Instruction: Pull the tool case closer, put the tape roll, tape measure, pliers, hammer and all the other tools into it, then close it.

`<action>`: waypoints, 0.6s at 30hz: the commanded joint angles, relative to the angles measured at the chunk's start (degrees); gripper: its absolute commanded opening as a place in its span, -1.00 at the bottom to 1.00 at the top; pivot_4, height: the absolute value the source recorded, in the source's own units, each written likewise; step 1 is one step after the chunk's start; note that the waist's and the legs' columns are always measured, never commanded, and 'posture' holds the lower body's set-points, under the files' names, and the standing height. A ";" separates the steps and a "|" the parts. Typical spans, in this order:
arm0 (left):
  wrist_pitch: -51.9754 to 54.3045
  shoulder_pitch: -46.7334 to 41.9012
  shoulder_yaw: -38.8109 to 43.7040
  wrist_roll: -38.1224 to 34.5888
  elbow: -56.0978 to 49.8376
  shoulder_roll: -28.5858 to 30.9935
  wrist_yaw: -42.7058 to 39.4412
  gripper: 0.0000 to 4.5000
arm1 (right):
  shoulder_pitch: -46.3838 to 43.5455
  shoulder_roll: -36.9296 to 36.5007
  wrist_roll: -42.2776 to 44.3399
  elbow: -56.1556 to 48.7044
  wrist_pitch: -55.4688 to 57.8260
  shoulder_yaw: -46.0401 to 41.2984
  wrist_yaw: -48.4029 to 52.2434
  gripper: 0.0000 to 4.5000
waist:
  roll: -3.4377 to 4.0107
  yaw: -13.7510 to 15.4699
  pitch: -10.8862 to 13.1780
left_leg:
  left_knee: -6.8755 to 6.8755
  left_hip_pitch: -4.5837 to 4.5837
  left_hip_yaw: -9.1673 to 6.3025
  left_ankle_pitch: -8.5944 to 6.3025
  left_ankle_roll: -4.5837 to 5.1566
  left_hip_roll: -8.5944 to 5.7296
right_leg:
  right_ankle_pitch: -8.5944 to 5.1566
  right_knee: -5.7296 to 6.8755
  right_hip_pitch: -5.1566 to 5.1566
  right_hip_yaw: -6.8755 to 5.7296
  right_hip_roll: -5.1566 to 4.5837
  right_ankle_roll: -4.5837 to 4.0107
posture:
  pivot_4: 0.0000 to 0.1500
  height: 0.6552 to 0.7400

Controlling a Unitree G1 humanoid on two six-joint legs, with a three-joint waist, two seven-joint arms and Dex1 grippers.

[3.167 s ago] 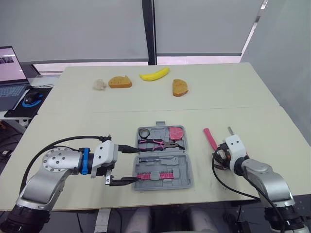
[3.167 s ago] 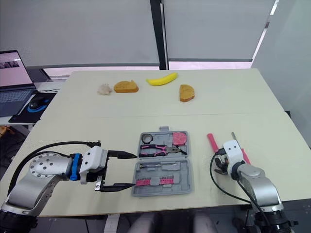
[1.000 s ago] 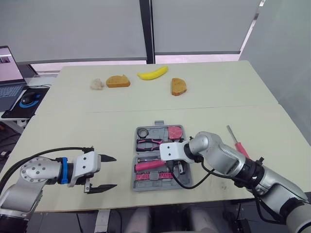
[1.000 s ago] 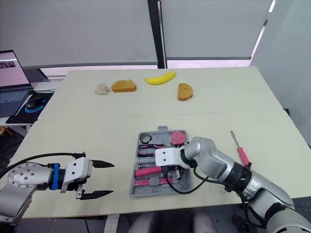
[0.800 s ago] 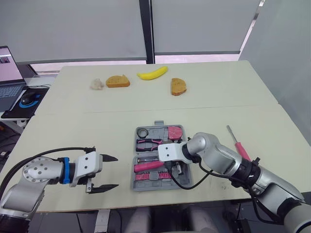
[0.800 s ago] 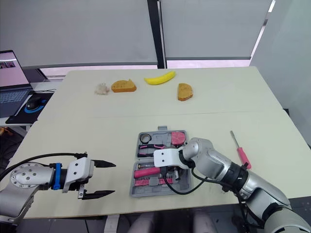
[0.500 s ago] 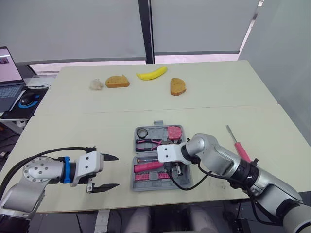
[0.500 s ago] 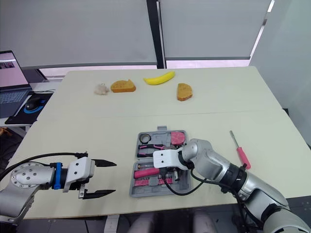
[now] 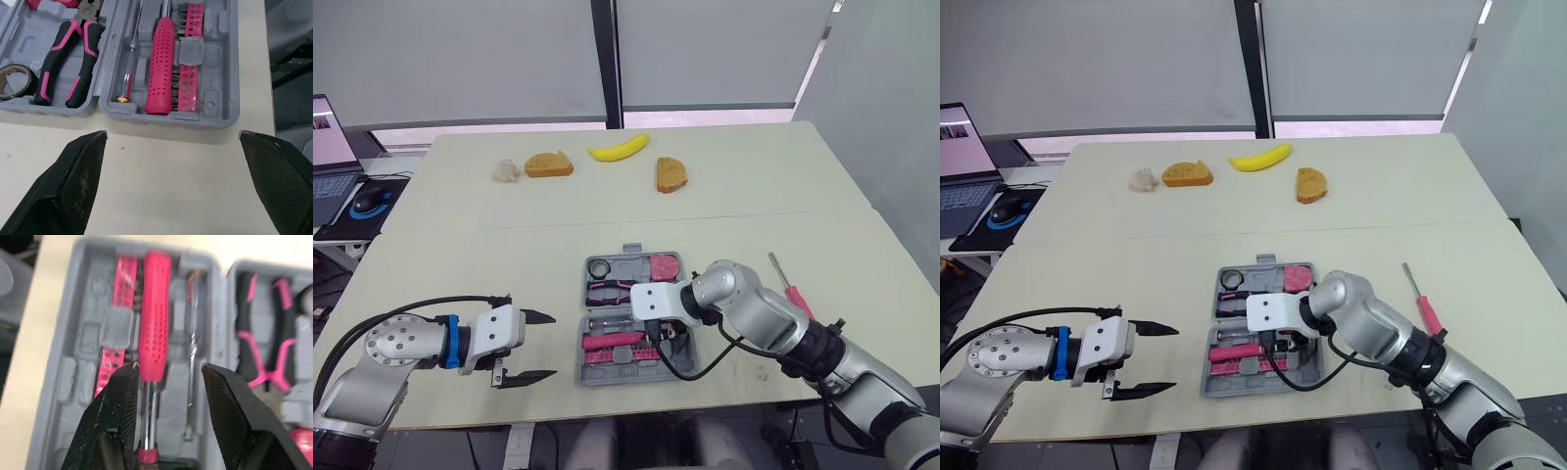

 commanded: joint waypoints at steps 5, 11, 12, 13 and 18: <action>-0.47 -0.41 0.11 0.02 0.11 0.04 -0.03 1.00 | 3.44 -0.16 1.66 -1.37 -5.50 -1.89 -0.96 -0.25 | -0.01 0.00 -0.01 | 0.00 0.00 0.03 0.00 0.00 0.00 | 0.00 0.00 0.01 0.01 -0.01 0.00 | 1.00 1.00; -0.59 -0.44 0.19 0.06 0.27 0.11 -0.15 1.00 | 4.52 0.81 -0.48 3.48 -9.47 -0.34 -2.56 -0.87 | -0.01 -0.01 -0.01 | 0.00 0.01 0.02 0.00 -0.01 0.00 | 0.00 0.09 -0.01 0.01 0.00 0.00 | 1.00 1.00; -0.58 -0.40 0.19 0.06 0.23 0.09 -0.13 1.00 | 4.56 1.24 -0.70 4.26 -9.89 -0.18 -2.87 -0.96 | -0.01 -0.01 -0.01 | 0.00 0.01 0.02 0.00 -0.01 0.00 | 0.00 0.09 -0.01 0.01 0.00 0.00 | 1.00 1.00; -0.52 -0.34 0.16 0.07 0.13 0.07 -0.09 1.00 | 4.60 1.56 -1.01 5.02 -10.34 0.01 -3.08 -0.98 | -0.01 -0.01 -0.01 | 0.01 0.01 0.02 0.00 -0.01 0.00 | 0.00 0.09 -0.02 0.01 0.00 0.00 | 1.00 1.00; -0.19 0.02 0.09 0.08 -0.43 -0.06 0.23 1.00 | 4.91 2.87 -2.56 8.14 -12.07 0.85 -4.15 -0.98 | -0.01 -0.01 -0.01 | 0.01 0.01 0.03 0.00 -0.01 0.00 | 0.00 0.10 -0.02 0.02 0.00 0.00 | 1.00 1.00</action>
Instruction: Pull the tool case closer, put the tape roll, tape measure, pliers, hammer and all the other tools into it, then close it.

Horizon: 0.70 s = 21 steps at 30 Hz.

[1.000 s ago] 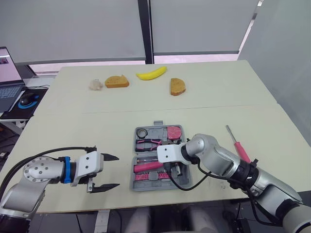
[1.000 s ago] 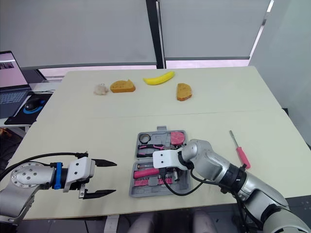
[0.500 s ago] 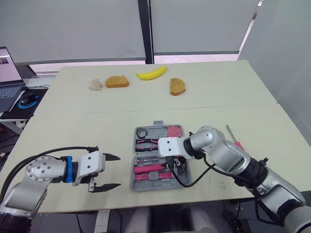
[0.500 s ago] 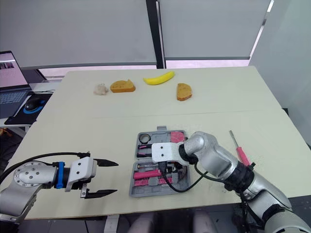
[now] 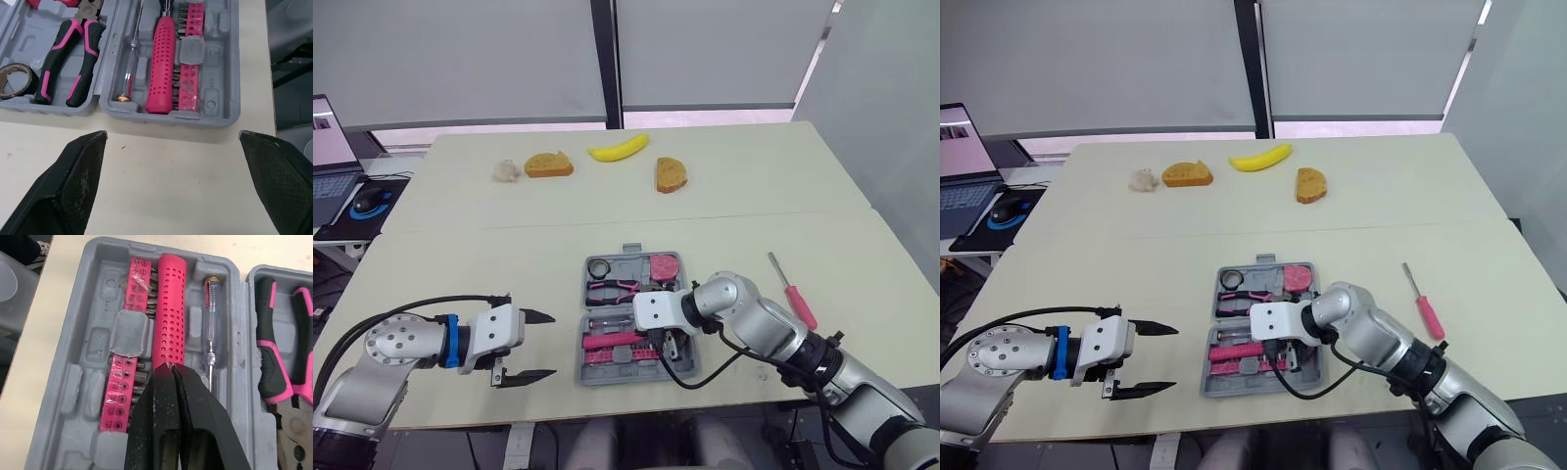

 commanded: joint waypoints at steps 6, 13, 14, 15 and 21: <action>0.45 0.22 -0.18 0.07 -1.50 -0.10 0.64 1.00 | 0.39 1.51 -4.00 5.57 -3.92 0.95 -1.56 -0.98 | -0.01 0.00 -0.01 | 0.00 0.02 0.00 0.00 0.00 0.00 | 0.00 0.01 0.00 0.00 0.01 0.00 | 1.00 1.00; 0.69 0.03 -0.42 0.21 -1.68 -0.13 0.97 1.00 | 0.90 1.48 -6.68 9.15 -6.67 1.87 -1.85 -0.98 | -0.02 0.00 -0.03 | 0.00 0.15 -0.01 0.01 -0.01 0.02 | 0.00 0.11 0.09 0.00 0.03 0.00 | 1.00 1.00; 0.72 0.08 -0.34 0.19 -1.71 -0.11 0.98 1.00 | 1.02 1.47 -7.04 9.42 -7.07 2.09 -1.76 -0.98 | -0.02 0.01 -0.03 | 0.00 0.23 -0.02 0.01 -0.01 0.02 | 0.00 0.11 0.16 -0.01 0.03 0.00 | 1.00 1.00; 0.76 0.13 -0.31 0.17 -1.76 -0.13 1.04 1.00 | 1.19 1.53 -7.23 9.42 -7.42 2.09 -1.67 -0.98 | -0.03 0.01 -0.03 | -0.01 0.32 -0.02 0.01 -0.01 0.02 | -0.01 0.10 0.24 -0.01 0.03 0.00 | 1.00 1.00; 1.29 1.73 1.39 -1.62 -2.09 -0.87 2.05 1.00 | 2.32 2.38 -3.99 2.66 -9.52 -3.05 -2.00 -0.98 | -0.06 0.01 -0.05 | -0.02 0.45 -0.01 0.00 -0.01 0.03 | -0.01 0.08 0.26 0.02 0.03 0.00 | 1.00 1.00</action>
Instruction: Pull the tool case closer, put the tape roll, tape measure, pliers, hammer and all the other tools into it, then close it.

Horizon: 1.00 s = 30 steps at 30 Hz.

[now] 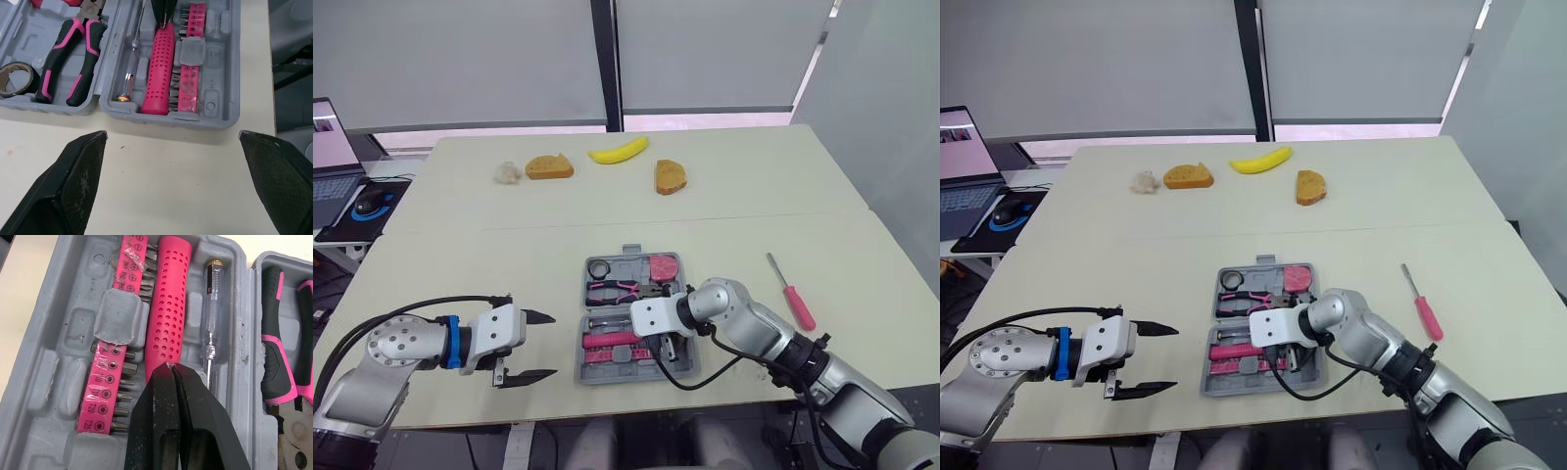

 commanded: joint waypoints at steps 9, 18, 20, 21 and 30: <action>8.96 7.47 10.68 -9.69 -5.49 -4.62 7.13 1.00 | 15.27 -4.75 10.92 -26.20 5.17 -25.53 -8.06 -0.98 | -0.01 0.32 0.01 | 0.05 -0.43 -0.04 -0.01 0.00 -0.03 | 0.00 -0.12 -0.16 0.00 -0.06 0.00 | 1.00 1.00; 7.07 11.34 21.76 -9.75 0.43 -16.85 22.24 1.00 | 39.43 -9.75 17.55 -28.94 2.21 -60.93 -17.52 -0.98 | -0.02 1.66 0.00 | 0.03 -0.38 -0.03 -0.01 0.00 -0.04 | 0.01 -0.27 0.02 -0.02 -0.08 0.02 | 1.00 1.00; 5.40 12.19 23.72 -8.86 2.65 -19.55 25.74 1.00 | 44.53 -8.46 19.16 -28.03 0.24 -67.19 -19.51 -0.98 | -0.04 1.73 -0.02 | 0.01 -0.36 -0.03 -0.01 0.01 -0.04 | 0.01 -0.32 0.08 -0.04 -0.08 0.02 | 1.00 1.00; 4.85 12.55 24.44 -8.76 3.38 -20.56 26.92 1.00 | 46.20 -7.75 19.92 -27.78 -0.45 -69.08 -20.42 -0.98 | -0.04 1.66 -0.03 | 0.00 -0.37 -0.03 -0.01 0.01 -0.04 | 0.01 -0.37 0.09 -0.04 -0.08 0.02 | 1.00 1.00; 2.65 21.01 26.12 -9.05 3.31 -25.90 30.03 1.00 | 57.13 -2.22 28.62 -27.04 5.31 -76.73 -24.02 -0.44 | -0.02 1.57 -0.09 | -0.02 -0.26 0.06 -0.02 0.02 0.04 | -0.01 -0.49 0.20 0.03 -0.08 0.01 | 1.00 1.00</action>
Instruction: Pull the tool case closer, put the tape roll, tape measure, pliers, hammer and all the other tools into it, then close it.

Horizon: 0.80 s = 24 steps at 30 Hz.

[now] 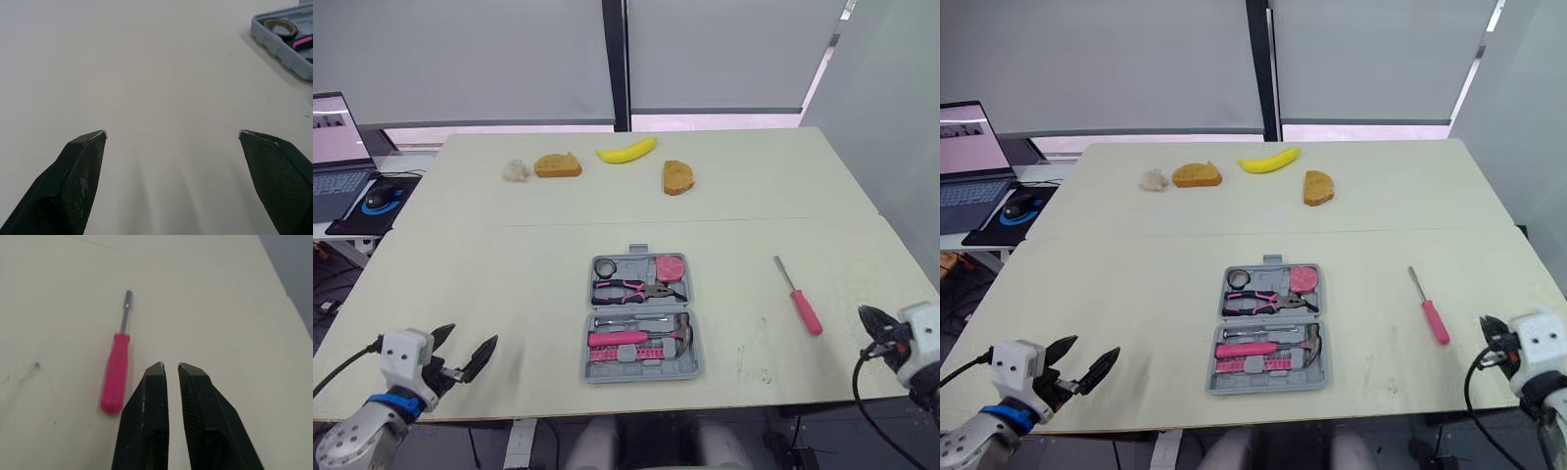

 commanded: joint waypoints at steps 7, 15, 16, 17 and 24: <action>-0.59 3.39 0.04 -0.39 -4.58 -2.18 0.86 1.00 | -0.16 -3.09 5.51 -1.47 2.96 -0.51 -0.34 0.37 | 0.04 0.12 -0.11 | 0.04 -0.01 0.03 0.00 0.00 0.00 | -0.02 -0.05 0.01 -0.01 -0.02 -0.02 | 1.00 1.00; 0.00 3.20 -0.46 -0.63 -4.94 -2.01 -0.02 1.00 | 1.28 -7.52 5.40 -1.80 2.05 1.86 1.80 0.98 | 0.01 0.16 -0.16 | 0.02 -0.02 0.03 0.00 0.00 0.00 | -0.02 -0.06 0.02 -0.03 -0.01 -0.02 | 1.00 1.00; 0.17 3.34 -0.49 -0.73 -4.95 -1.81 -0.38 1.00 | 2.01 -8.22 5.25 -1.79 1.58 1.93 2.47 0.98 | 0.01 0.16 -0.16 | 0.02 -0.02 0.03 0.00 0.00 -0.01 | -0.02 -0.06 0.02 -0.02 -0.02 -0.01 | 1.00 1.00; 0.13 3.56 -0.61 -0.71 -4.95 -1.35 -1.17 1.00 | 2.67 -8.93 5.24 -1.76 1.29 1.87 3.11 0.98 | -0.01 0.16 -0.17 | 0.03 -0.03 0.03 0.00 0.00 -0.01 | -0.02 -0.06 0.02 -0.03 -0.02 -0.01 | 1.00 1.00; -1.10 4.77 -0.59 -0.81 -3.32 5.83 -11.28 1.00 | 7.41 -16.90 4.69 -0.57 -0.94 1.63 10.78 0.98 | -0.02 0.17 -0.16 | 0.02 -0.02 0.02 0.00 0.00 0.02 | -0.03 -0.08 0.04 -0.06 -0.01 -0.03 | 1.00 1.00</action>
